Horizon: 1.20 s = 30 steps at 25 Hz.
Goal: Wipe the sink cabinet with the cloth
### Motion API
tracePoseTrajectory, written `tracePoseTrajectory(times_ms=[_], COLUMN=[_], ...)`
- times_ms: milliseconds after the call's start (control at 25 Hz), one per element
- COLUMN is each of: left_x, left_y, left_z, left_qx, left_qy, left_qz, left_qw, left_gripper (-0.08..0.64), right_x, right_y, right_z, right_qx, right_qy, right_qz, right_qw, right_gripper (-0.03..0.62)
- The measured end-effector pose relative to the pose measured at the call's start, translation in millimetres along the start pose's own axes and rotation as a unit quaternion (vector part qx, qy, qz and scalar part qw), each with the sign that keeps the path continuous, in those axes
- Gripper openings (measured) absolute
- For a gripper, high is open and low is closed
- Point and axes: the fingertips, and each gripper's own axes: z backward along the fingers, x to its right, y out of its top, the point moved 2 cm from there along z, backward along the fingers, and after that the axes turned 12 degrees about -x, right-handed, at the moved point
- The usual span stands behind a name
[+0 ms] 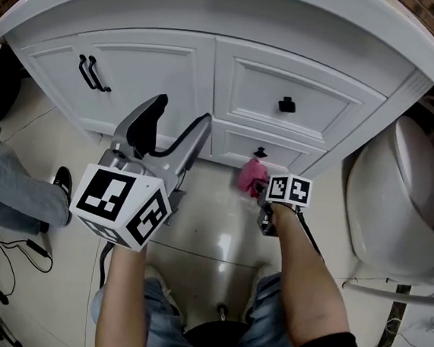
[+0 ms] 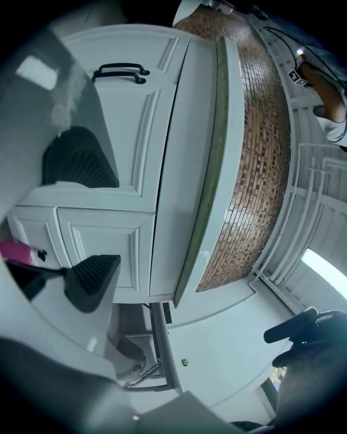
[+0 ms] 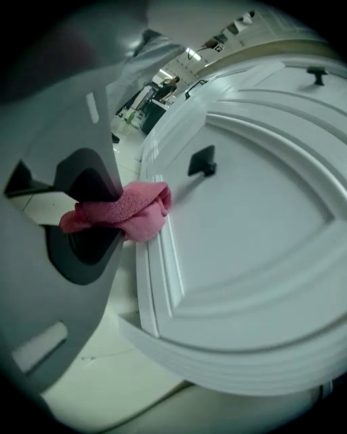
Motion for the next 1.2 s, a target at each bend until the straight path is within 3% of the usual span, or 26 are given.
tracePoseTrajectory(times_ms=[240, 360, 480, 640, 720, 840, 920, 1000, 1120, 1200], left_x=[-30.9, -46.0, -51.6, -38.0, -26.4, -5.8, 11.2, 30.6, 56.9, 72.8], left_y=[-7.5, -9.4, -10.9, -13.9, -14.6, -10.3, -5.9, -1.4, 1.1, 4.0], left_z=[17.0, 23.4, 21.7, 3.7, -5.9, -13.1, -14.7, -12.9, 1.7, 14.8], left_qx=[-0.01, -0.014, -0.014, -0.019, -0.021, -0.015, -0.01, -0.005, -0.001, 0.004], left_qy=[0.028, 0.04, 0.04, 0.015, 0.0, -0.019, -0.032, -0.048, -0.06, -0.068], left_qz=[0.005, 0.003, 0.008, 0.003, 0.0, 0.004, 0.009, 0.003, -0.016, -0.029], left_qw=[0.9995, 0.9991, 0.9991, 0.9997, 0.9998, 0.9997, 0.9994, 0.9988, 0.9981, 0.9973], left_gripper=[0.313, 0.313, 0.313, 0.313, 0.313, 0.313, 0.313, 0.313, 0.313, 0.313], right_x=[-96.1, -109.6, -76.0, 5.9, 44.4, 96.6, 114.7, 116.3, 90.7, 64.0], right_y=[-4.0, 2.6, 9.9, 15.5, 13.0, -3.7, -14.8, -21.8, -16.9, -2.2], right_z=[-71.2, -80.9, -69.2, -22.5, 8.2, 56.6, 84.7, 106.3, 150.2, 195.1], right_qx=[0.002, 0.021, 0.038, 0.058, 0.062, 0.055, 0.073, 0.094, 0.144, 0.204], right_qy=[0.116, 0.135, 0.094, -0.026, -0.094, -0.199, -0.21, -0.189, -0.171, -0.158], right_qz=[0.017, 0.009, -0.016, -0.041, -0.047, -0.062, -0.078, -0.069, -0.013, 0.029], right_qw=[0.993, 0.991, 0.995, 0.997, 0.993, 0.976, 0.972, 0.975, 0.975, 0.966], right_gripper=[0.052, 0.052, 0.052, 0.052, 0.052, 0.052, 0.052, 0.052, 0.052, 0.052])
